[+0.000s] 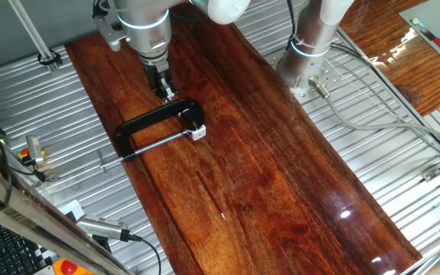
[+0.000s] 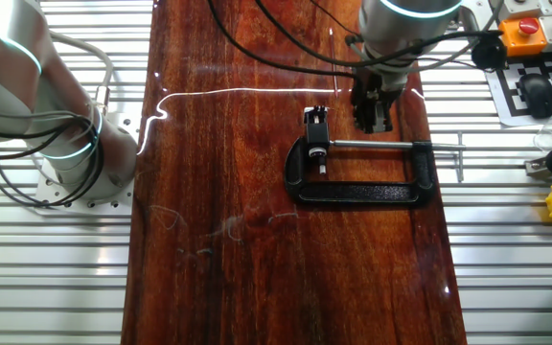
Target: Insert the pencil into the pencil sharpener
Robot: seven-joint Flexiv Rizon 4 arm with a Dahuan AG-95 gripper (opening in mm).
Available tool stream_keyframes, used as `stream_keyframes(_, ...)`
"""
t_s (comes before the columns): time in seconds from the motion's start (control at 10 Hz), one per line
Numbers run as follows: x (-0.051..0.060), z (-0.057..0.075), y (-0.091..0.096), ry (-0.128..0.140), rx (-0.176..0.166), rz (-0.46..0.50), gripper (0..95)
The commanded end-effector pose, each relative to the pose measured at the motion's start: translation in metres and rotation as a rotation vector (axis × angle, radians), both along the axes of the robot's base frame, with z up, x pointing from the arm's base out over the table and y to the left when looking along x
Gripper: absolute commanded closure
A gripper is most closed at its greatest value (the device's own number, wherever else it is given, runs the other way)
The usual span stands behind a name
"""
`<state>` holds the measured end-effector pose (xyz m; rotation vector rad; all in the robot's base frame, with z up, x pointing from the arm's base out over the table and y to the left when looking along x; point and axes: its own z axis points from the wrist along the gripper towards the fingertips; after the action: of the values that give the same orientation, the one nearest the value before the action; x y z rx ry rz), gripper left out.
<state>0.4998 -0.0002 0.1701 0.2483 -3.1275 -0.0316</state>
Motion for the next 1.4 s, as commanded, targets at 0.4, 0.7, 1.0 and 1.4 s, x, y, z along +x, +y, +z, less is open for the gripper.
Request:
stream_keyframes(0.4,0.000,0.000,0.000,0.049,0.001,0.245,95.0)
stream_keyframes(0.7,0.000,0.000,0.000,0.077,0.008,0.331,95.0)
stream_keyframes(1.0,0.002,0.001,0.007,0.079,0.010,0.380,95.0)
stream_keyframes(1.4,0.021,-0.005,0.081,0.066,0.002,0.443,95.0)
